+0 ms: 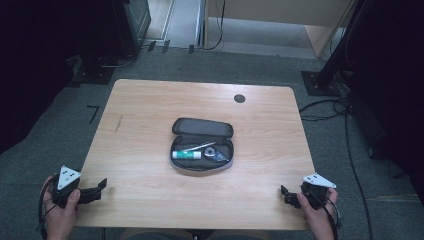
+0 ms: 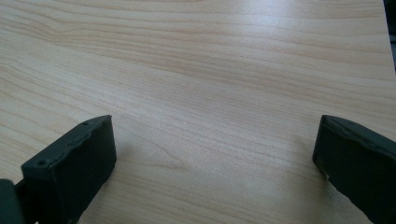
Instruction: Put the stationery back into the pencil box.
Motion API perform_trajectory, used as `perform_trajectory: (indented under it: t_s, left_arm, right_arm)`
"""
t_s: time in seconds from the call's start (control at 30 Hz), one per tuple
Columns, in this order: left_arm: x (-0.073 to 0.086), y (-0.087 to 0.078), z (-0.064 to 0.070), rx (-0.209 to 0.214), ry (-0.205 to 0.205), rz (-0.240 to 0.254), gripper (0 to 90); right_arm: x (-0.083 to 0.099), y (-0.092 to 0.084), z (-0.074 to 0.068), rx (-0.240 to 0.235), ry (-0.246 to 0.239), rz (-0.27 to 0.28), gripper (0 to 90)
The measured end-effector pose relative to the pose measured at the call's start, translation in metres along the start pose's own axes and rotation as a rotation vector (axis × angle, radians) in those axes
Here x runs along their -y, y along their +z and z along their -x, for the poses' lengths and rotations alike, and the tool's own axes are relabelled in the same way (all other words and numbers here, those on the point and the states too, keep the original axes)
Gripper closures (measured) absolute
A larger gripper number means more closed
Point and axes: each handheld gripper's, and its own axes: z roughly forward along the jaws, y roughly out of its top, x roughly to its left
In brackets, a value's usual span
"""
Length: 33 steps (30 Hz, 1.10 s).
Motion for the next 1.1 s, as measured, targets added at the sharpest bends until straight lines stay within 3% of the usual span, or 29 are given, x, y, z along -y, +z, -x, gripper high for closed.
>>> perform_trajectory:
  t_s: [0.23, 0.6, 1.1]
  left_arm:
    - [0.007, 0.003, -0.007, -0.004, -0.009, -0.035, 0.0]
    - [0.003, 0.011, -0.002, -0.009, 0.034, -0.094, 0.0]
    - [0.002, 0.014, -0.004, 0.049, 0.028, -0.116, 0.0]
  right_arm:
    - [0.000, 0.000, 0.000, 0.002, 0.002, 0.000, 0.0]
    - [0.000, 0.000, 0.000, 0.004, 0.003, 0.000, 0.0]
    - [0.000, 0.001, 0.000, 0.007, 0.005, 0.001, 0.0]
